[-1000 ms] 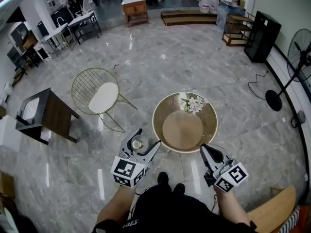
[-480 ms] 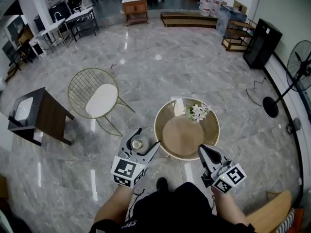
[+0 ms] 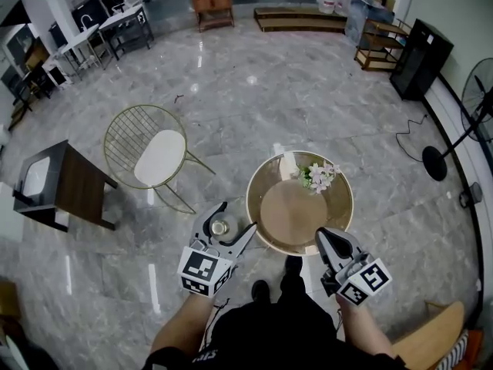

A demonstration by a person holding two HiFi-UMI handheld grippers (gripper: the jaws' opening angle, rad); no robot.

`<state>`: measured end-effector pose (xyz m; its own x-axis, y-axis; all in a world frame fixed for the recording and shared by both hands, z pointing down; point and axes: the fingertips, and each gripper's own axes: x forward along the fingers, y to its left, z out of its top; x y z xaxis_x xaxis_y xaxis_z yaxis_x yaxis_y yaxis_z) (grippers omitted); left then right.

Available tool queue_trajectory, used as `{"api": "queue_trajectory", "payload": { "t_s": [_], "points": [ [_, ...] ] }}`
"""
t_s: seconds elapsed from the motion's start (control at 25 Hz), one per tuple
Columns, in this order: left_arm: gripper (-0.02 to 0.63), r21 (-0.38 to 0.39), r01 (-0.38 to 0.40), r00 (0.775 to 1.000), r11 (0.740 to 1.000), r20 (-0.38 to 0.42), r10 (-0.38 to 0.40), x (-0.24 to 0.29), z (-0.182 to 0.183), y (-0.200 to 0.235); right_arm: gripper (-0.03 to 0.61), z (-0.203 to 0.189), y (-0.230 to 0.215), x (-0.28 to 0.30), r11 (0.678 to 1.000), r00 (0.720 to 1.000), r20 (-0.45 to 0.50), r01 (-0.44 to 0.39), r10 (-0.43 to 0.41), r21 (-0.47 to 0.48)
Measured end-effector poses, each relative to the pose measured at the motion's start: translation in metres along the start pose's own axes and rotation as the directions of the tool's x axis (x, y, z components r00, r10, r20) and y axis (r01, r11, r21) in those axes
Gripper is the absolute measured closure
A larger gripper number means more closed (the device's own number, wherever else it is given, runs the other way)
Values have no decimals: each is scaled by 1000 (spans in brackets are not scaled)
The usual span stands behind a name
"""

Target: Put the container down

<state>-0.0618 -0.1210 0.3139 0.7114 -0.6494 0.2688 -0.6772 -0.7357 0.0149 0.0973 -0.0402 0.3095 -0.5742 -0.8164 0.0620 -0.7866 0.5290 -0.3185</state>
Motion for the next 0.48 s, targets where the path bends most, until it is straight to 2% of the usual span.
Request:
{"api": "queue_trajectory", "payload": {
  "t_s": [0.24, 0.48],
  "points": [
    [270, 11, -1, 1000, 1000, -10, 1, 35, 10, 3, 563, 10, -33, 17, 999, 1000, -1, -28, 28, -33],
    [270, 1, -3, 999, 1000, -47, 3, 86, -1, 10, 563, -6, -80, 33, 999, 998, -39, -39, 39, 3]
  ]
}}
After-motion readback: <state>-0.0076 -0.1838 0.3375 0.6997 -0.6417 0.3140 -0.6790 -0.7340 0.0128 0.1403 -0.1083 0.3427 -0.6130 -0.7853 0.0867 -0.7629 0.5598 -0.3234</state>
